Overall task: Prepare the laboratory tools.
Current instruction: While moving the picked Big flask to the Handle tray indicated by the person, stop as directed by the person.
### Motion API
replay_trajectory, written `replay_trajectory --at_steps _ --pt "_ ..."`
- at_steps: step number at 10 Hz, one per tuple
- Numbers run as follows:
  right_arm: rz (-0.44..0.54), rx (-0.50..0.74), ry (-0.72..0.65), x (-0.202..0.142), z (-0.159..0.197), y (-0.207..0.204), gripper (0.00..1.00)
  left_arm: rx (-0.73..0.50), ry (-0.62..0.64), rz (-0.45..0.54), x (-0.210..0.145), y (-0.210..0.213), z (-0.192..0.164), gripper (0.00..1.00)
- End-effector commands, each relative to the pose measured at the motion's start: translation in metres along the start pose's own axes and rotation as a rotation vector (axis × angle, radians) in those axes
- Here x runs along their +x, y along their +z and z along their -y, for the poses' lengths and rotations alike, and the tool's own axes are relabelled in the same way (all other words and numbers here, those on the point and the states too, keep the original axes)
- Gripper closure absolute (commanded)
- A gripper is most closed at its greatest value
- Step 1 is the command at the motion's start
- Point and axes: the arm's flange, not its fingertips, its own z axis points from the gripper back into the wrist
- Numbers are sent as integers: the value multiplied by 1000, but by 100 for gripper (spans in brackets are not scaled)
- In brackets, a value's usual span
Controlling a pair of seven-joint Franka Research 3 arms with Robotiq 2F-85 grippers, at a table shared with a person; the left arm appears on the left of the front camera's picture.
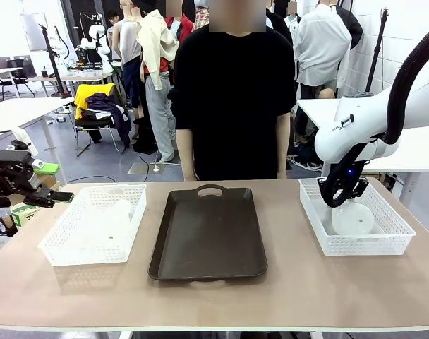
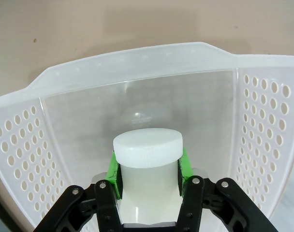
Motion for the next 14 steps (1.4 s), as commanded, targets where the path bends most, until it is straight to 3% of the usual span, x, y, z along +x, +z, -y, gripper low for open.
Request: replay_trajectory --at_steps 1,4,7,11,14 --pt "2 2 9 0 -1 0 100 -11 -11 5 0 2 2 0" --pt "0 0 0 0 0 0 100 -11 -11 5 0 2 2 0" --pt "34 -34 37 -28 5 51 100 -11 -11 5 0 2 2 0" --pt "74 44 75 -66 6 109 100 -11 -11 5 0 2 2 0" --pt "125 53 77 -83 -13 137 100 -11 -11 5 0 2 2 0"
